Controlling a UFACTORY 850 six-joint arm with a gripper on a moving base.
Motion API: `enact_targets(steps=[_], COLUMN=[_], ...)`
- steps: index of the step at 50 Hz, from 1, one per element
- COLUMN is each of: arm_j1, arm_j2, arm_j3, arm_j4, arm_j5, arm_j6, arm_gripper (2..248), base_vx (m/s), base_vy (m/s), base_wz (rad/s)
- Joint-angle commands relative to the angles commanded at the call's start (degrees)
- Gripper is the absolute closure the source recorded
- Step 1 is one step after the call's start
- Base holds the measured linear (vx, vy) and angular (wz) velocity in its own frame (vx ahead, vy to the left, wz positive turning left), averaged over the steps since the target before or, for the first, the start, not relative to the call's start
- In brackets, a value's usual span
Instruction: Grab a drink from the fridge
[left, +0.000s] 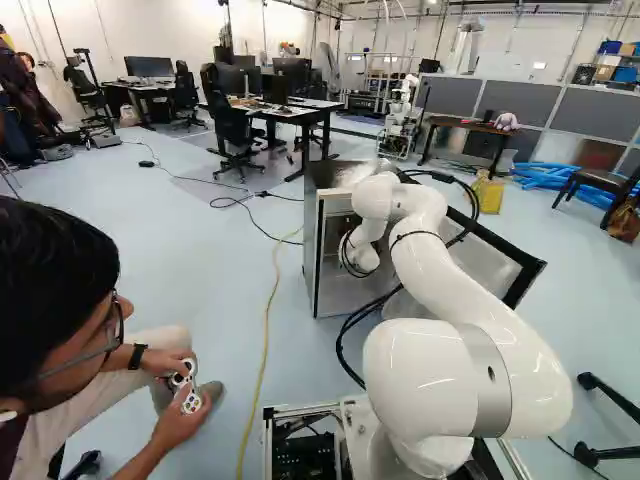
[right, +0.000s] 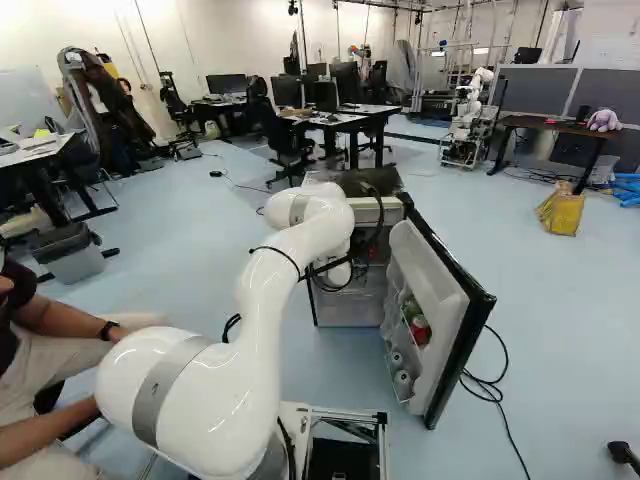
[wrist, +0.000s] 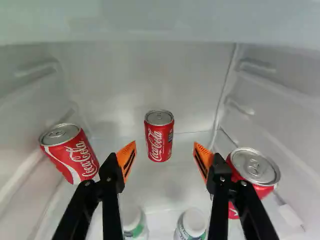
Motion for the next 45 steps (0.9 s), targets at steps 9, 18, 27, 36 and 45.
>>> enact_targets(steps=[9,18,27,36,45], arm_j1=[0.0,0.0,0.0,0.0,0.0], arm_j2=[-0.6,-2.2,-4.0,-5.6,-5.9], arm_j3=[-0.6,-2.0,-3.7,-5.1,-5.4], arm_j4=[0.0,0.0,0.0,0.0,0.0], arm_j5=[0.0,0.0,0.0,0.0,0.0], arm_j6=[0.0,0.0,0.0,0.0,0.0], arm_gripper=[79,79,79,79,79], base_vx=[0.000,0.000,0.000,0.000,0.000], base_vy=[0.000,0.000,0.000,0.000,0.000], base_wz=[0.000,0.000,0.000,0.000,0.000])
